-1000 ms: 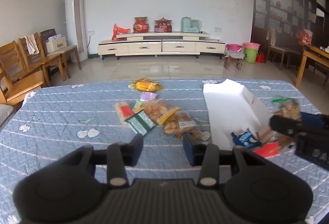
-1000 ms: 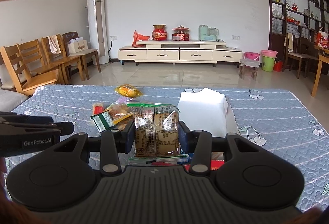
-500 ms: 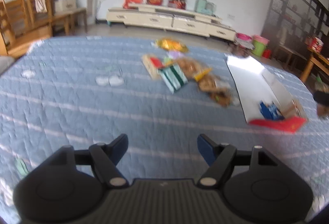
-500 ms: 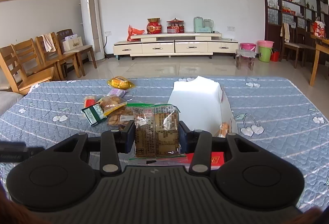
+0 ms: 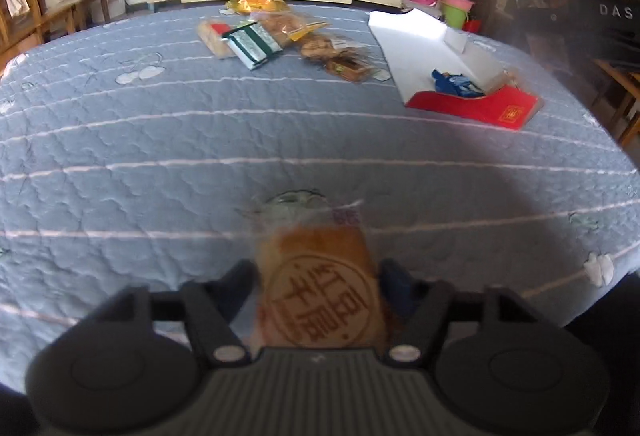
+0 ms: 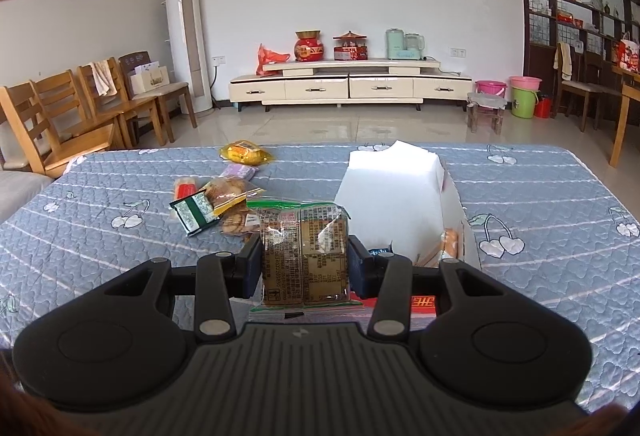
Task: Organize snacks
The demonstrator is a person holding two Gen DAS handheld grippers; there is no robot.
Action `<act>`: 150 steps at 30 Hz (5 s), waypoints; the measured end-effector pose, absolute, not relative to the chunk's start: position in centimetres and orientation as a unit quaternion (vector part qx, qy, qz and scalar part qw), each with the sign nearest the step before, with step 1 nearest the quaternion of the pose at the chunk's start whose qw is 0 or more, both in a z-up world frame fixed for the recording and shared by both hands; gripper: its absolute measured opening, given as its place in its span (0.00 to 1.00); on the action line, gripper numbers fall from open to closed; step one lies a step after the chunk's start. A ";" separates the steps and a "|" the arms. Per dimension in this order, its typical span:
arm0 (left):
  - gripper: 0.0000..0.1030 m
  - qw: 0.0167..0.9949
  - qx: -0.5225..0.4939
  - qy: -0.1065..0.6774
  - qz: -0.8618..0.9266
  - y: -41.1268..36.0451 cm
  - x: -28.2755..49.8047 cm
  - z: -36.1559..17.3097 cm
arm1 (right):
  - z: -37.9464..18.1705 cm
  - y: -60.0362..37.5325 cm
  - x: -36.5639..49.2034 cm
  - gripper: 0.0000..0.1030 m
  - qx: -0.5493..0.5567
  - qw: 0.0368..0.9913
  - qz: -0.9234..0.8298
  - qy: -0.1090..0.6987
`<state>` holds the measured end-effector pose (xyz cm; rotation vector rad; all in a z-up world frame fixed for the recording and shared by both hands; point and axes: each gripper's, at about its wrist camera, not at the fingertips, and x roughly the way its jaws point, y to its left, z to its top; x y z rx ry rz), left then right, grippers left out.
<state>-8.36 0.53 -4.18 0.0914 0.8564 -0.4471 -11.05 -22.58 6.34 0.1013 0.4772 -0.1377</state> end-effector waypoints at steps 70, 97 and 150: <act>0.63 0.875 0.049 0.351 -0.329 -27.8 14.5 0.8 | 2.6 -41.5 13.8 0.78 0.060 0.940 -0.134 0.307; 0.82 0.936 0.065 0.286 -0.193 -14.1 6.3 6.9 | 7.0 -30.7 -0.7 1.00 0.017 0.962 -0.157 0.222; 0.91 0.940 -0.024 0.331 -0.083 0.2 10.2 -1.6 | 1.7 -20.0 -0.9 1.00 0.039 0.962 -0.014 0.269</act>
